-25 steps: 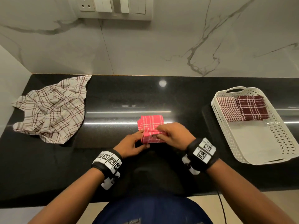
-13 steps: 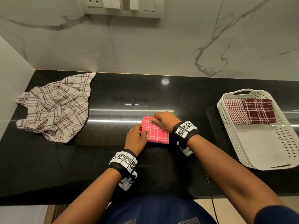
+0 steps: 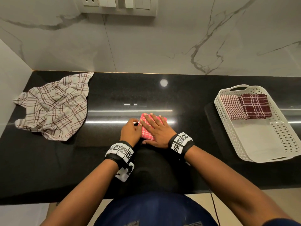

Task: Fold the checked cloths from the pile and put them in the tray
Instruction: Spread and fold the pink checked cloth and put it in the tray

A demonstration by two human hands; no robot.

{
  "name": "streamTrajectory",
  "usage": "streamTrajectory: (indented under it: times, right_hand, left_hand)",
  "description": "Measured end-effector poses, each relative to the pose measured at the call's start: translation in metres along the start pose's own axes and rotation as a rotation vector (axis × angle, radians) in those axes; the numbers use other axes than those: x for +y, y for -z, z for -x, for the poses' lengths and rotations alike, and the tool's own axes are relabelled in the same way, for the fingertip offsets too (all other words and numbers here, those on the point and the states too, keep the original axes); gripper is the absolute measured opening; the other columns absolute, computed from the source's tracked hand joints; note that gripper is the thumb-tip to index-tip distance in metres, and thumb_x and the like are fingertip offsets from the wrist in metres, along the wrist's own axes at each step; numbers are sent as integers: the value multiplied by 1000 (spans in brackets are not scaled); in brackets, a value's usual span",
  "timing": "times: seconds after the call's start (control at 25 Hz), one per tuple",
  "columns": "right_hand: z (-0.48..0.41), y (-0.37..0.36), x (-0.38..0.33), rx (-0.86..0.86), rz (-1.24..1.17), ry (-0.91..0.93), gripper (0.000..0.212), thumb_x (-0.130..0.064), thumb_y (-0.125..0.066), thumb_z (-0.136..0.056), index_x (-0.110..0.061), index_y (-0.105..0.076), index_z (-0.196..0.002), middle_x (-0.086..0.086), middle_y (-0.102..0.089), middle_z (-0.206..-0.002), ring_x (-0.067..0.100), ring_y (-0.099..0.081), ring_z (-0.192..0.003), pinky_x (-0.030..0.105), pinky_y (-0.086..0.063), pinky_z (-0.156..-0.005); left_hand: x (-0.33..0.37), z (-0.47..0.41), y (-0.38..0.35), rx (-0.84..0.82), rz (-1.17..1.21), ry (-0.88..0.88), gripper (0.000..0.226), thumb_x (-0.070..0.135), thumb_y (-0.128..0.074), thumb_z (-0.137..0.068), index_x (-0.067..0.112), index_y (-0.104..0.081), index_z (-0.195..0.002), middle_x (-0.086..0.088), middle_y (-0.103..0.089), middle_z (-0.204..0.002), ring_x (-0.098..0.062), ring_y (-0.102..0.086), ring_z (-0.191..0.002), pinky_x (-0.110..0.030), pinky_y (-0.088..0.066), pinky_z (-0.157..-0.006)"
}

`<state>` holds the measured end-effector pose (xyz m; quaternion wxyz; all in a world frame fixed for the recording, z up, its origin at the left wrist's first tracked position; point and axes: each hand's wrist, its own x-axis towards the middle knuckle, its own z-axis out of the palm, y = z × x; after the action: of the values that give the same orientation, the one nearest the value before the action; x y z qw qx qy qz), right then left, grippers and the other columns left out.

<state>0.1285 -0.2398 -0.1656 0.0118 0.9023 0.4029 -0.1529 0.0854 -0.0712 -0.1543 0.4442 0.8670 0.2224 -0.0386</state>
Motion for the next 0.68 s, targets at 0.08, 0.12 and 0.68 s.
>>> streamTrajectory:
  times: [0.08,0.12,0.68]
  right_hand:
    - [0,-2,-4,-5,-94,-99,99,-83,-32,-85,-30,13,-157,4,21,-165,28,18,-152,59,3,-121]
    - [1,-4,-7,-3,-151,-165,101,-84,-31,-84,-32,16,-156,4,24,-164,29,20,-151,60,4,-120]
    - [88,37,32,323,-1482,-638,61,-48,-63,-92,-15,-44,-140,11,-60,-132,26,-66,-111,44,-54,-98]
  left_hand:
    - [-10,-5,10,28,1,23,21,29,-63,-91,16,-60,-107,5,-66,-76,-19,-66,-79,-28,-48,-74]
    - [-15,-6,15,-5,28,67,21,35,-65,-90,16,-60,-98,3,-67,-75,-19,-67,-75,-30,-52,-73]
    - [70,34,-36,-450,906,329,36,10,-73,-85,7,-63,-119,-16,-73,-109,-31,-71,-99,-47,-57,-88]
